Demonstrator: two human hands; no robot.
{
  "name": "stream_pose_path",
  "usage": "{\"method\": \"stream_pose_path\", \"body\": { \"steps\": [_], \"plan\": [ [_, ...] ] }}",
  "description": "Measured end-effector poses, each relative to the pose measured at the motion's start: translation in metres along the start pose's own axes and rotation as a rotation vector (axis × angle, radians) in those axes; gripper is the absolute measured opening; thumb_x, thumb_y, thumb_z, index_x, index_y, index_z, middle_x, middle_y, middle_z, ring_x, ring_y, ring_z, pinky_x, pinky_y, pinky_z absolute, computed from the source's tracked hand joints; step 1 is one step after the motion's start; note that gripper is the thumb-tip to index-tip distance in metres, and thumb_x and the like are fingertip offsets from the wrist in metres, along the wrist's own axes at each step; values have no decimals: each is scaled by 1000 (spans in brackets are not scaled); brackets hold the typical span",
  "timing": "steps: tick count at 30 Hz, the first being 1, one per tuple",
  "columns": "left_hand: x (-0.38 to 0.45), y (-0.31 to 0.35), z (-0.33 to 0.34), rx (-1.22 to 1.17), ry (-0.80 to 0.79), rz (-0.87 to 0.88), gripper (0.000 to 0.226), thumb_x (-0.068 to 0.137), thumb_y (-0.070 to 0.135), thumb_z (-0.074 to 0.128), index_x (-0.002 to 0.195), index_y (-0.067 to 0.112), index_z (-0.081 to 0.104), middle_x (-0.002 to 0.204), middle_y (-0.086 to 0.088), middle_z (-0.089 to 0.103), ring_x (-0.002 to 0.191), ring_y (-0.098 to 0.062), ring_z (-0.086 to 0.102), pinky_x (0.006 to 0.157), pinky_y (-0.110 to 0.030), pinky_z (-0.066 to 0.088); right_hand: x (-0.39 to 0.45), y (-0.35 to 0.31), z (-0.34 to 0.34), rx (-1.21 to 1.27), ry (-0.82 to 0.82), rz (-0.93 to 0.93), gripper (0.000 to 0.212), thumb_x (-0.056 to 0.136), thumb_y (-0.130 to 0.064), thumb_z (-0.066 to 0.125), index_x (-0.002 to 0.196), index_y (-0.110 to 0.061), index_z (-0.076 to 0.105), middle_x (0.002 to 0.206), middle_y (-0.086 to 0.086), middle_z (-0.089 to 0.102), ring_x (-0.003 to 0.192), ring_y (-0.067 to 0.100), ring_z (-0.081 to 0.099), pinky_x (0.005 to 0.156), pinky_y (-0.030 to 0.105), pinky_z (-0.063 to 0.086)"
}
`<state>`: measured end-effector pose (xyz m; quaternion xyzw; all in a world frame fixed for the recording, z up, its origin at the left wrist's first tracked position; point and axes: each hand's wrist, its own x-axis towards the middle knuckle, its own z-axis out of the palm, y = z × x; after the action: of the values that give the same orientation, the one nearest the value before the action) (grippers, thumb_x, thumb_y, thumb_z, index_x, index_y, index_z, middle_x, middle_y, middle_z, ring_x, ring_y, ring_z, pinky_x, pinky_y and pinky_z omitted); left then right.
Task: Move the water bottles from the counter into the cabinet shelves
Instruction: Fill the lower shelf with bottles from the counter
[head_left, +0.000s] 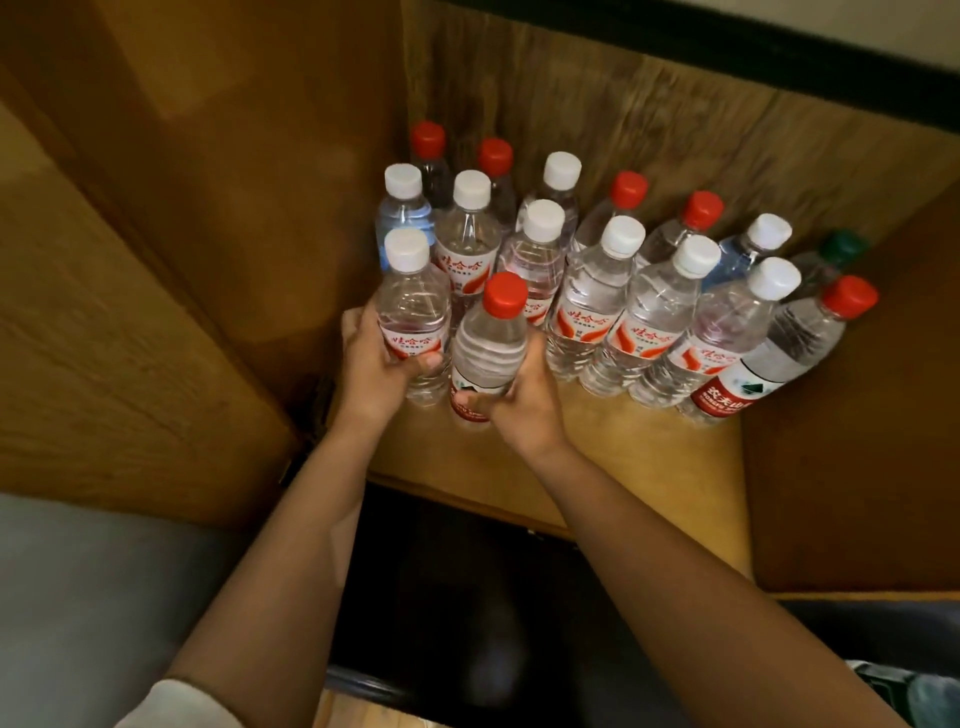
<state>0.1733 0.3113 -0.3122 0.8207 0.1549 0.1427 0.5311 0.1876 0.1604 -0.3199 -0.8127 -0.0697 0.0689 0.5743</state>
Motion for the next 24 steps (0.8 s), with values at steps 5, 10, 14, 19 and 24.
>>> {"method": "stream_pose_path", "body": {
  "steps": [5, 10, 14, 19, 24],
  "plan": [
    [-7, 0, 6, -8, 157, -28, 73, 72, 8, 74, 137, 12, 41, 129, -10, 47, 119, -15, 42, 93, -15, 28, 7, -2, 12, 3, 15, -21, 92, 60, -7, 84, 132, -20, 29, 130, 2, 53, 123, 19, 49, 102, 31, 41],
    [-29, 0, 15, -63, 243, -118, 63, 79, 14, 71, 134, 12, 42, 133, -9, 44, 124, -23, 47, 103, -34, 37, 9, -2, 14, -14, 20, -16, 88, 61, -8, 84, 130, -18, 30, 127, 2, 54, 119, 18, 50, 93, 19, 42],
    [-47, -3, 18, -301, 238, -252, 51, 87, 7, 59, 134, 17, 44, 127, 0, 54, 119, -17, 53, 103, -39, 42, 12, -7, 23, -55, 73, -51, 88, 60, -14, 85, 130, -13, 30, 128, 3, 53, 121, 18, 49, 101, 32, 41],
    [-46, 6, 24, -643, 48, -362, 33, 97, 21, 44, 129, 30, 47, 120, 11, 59, 118, -10, 52, 98, -27, 41, 22, -12, 30, -120, 135, -62, 92, 63, -10, 83, 135, -10, 27, 133, 7, 47, 124, 19, 45, 97, 22, 35],
    [-25, 10, 14, -652, 51, -441, 45, 99, 34, 35, 141, 19, 35, 140, -2, 48, 129, -18, 45, 110, -38, 32, 26, -12, 31, -86, 101, -81, 94, 61, -7, 83, 136, -9, 27, 133, 8, 45, 125, 19, 43, 103, 28, 37]
  ]
}}
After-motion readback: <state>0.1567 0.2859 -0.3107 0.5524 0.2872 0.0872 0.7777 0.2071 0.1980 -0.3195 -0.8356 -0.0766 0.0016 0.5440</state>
